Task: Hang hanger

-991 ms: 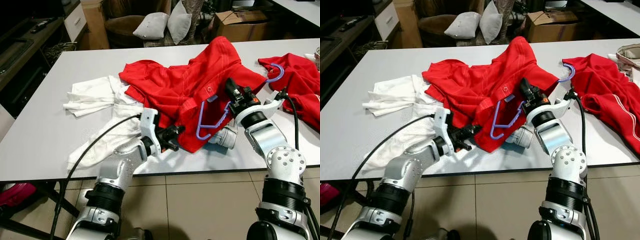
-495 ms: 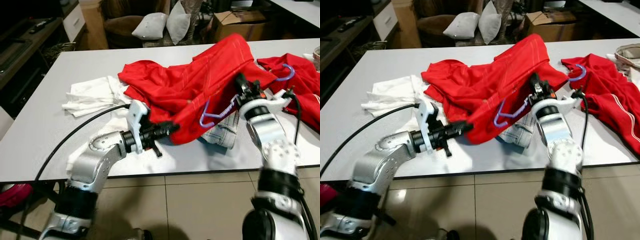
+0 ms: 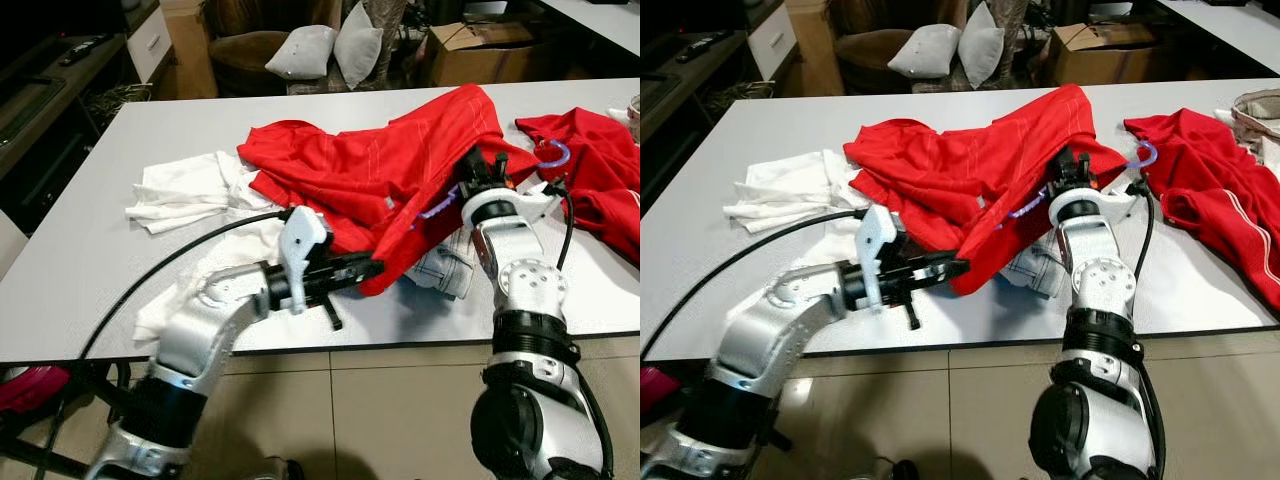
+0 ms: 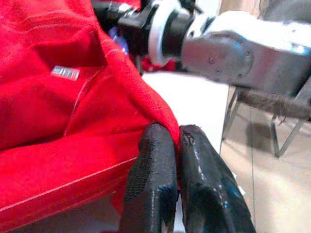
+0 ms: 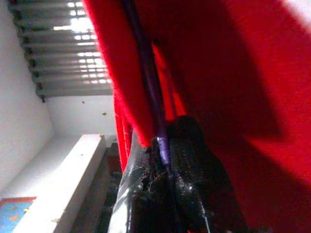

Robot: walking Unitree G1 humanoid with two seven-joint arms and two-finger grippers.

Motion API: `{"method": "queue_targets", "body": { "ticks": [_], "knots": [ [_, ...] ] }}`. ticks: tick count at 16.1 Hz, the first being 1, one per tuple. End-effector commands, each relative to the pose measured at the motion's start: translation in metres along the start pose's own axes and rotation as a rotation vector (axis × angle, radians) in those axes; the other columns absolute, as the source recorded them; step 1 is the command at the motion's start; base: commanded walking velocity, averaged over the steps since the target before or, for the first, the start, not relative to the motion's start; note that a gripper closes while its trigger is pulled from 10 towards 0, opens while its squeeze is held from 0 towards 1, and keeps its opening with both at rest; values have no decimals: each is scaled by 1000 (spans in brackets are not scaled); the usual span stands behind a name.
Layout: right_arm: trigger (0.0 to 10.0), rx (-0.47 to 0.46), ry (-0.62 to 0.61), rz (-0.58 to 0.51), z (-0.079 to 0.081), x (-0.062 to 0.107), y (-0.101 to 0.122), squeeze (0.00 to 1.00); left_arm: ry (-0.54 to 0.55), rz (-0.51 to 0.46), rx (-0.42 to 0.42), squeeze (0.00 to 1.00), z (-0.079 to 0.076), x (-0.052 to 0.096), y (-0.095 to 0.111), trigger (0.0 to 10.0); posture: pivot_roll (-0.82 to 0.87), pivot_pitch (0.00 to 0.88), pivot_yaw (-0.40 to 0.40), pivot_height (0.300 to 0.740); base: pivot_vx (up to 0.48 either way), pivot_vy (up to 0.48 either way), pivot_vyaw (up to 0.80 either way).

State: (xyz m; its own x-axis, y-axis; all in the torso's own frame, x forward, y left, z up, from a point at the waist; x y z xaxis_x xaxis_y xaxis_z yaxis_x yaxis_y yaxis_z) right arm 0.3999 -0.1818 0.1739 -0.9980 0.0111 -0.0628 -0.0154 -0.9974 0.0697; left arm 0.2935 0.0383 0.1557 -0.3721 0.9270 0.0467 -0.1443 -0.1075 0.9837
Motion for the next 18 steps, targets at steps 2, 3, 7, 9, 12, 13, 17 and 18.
{"method": "queue_targets", "body": {
  "ticks": [2, 3, 7, 9, 12, 13, 17, 18],
  "knots": [
    [10000, 19, 13, -1, 6, -4, -7, 0, -43, -70, -16, 0, -8, -17, 20, 0, -113, 0, 46, 740, 0, 0, 0],
    [10000, 20, 12, 1, 6, -5, -9, 0, -47, -78, -13, 0, -9, -19, 22, 0, -113, 0, 46, 740, 0, 0, 0],
    [10000, 86, 30, 98, 9, 1, -41, 0, 43, -116, -7, 0, 3, -45, 34, 0, -119, 0, 69, 740, 0, 0, 0],
    [10000, 140, 20, 179, 5, 8, -51, 0, 77, -152, 15, 0, 13, -48, 43, 0, -119, 0, 76, 740, 0, 0, 0],
    [10000, 249, 0, 263, 3, 22, -57, 0, 164, -132, -7, 0, 29, -48, 42, 0, -119, 0, 98, 740, 0, 0, 0],
    [10000, 488, -68, 291, -8, 26, -55, 0, 167, -132, -6, 0, 32, -46, 43, 0, -119, 0, 107, 740, 0, 0, 0],
    [10000, 56, -146, 208, -1, 41, -49, 0, 106, -133, -25, 0, 24, -38, 46, 0, -100, 0, 124, 740, 0, 0, 0],
    [10000, 67, -135, 236, 4, 50, -57, 0, 105, -125, -31, 0, 24, -36, 45, 0, -101, 0, 134, 740, 0, 0, 0]
  ]
}}
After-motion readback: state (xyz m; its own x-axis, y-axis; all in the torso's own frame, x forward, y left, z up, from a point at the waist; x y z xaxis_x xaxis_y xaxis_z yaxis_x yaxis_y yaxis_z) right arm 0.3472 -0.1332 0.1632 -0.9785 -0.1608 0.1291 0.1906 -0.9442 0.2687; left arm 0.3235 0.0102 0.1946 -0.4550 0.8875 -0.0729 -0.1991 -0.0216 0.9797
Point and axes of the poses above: a point about 5 cm out from each wrist's last joint towards the gripper, its own x axis pointing back from the gripper into the wrist, its own y axis along the axis of the wrist's last joint, z = x × y, the point moved 3 cm from there along -x, pointing out of the wrist towards the gripper, and after that the axes turned 13 degrees about -x, right-handed, at the moved point
